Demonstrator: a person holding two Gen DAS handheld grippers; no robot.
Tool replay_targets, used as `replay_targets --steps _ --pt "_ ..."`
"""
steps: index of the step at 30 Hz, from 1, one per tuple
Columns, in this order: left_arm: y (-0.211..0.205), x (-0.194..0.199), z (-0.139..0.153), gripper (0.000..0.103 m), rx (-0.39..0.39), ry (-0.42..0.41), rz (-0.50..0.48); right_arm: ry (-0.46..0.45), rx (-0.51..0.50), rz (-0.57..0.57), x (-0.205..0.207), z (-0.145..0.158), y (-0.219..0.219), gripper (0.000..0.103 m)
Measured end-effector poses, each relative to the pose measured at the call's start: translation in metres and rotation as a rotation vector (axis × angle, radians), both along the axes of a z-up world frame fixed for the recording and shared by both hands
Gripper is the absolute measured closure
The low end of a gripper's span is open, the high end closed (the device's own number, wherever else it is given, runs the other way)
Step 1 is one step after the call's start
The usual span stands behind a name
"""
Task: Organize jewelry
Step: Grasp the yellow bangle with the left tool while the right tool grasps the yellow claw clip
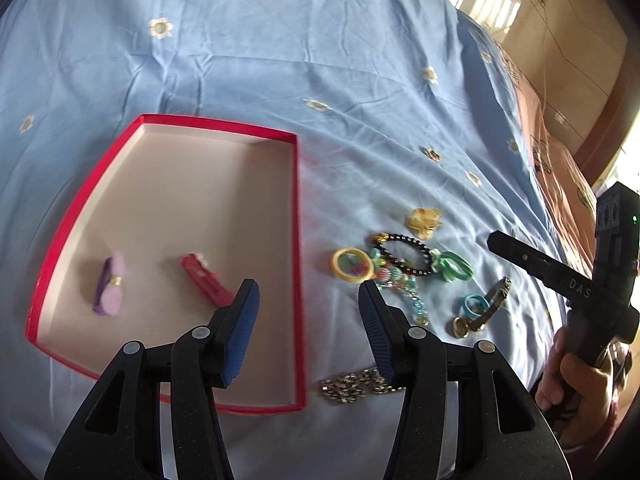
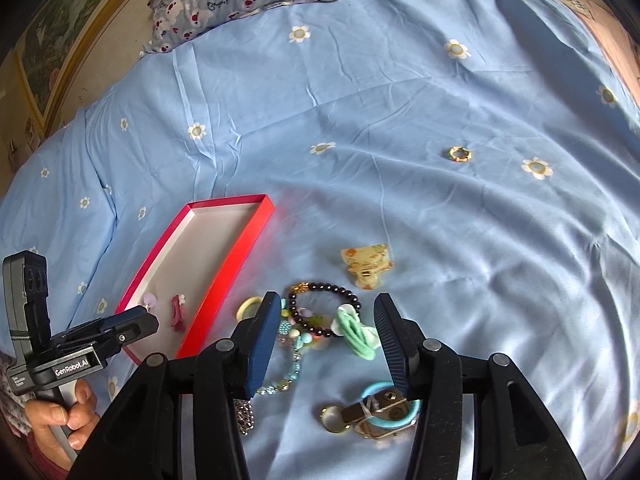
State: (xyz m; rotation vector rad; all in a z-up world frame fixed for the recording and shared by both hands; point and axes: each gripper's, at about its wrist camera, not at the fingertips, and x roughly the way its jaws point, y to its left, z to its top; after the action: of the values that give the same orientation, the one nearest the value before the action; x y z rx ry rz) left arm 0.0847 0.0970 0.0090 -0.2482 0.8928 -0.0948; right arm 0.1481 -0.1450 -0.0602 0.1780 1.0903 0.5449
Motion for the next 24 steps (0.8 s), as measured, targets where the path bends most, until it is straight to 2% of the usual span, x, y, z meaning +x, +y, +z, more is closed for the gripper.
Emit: replay_targets --steps 14,17,24 --pt "-0.04 0.021 -0.012 0.052 0.043 0.045 -0.091 0.031 -0.013 0.01 0.021 -0.013 -0.01 0.047" --pt "-0.046 0.031 -0.018 0.052 0.059 0.061 -0.104 0.038 -0.025 0.029 0.027 -0.017 -0.004 0.041" --pt "-0.056 0.056 -0.033 0.052 0.111 0.084 -0.132 0.054 -0.107 0.107 0.047 -0.031 0.017 0.039"
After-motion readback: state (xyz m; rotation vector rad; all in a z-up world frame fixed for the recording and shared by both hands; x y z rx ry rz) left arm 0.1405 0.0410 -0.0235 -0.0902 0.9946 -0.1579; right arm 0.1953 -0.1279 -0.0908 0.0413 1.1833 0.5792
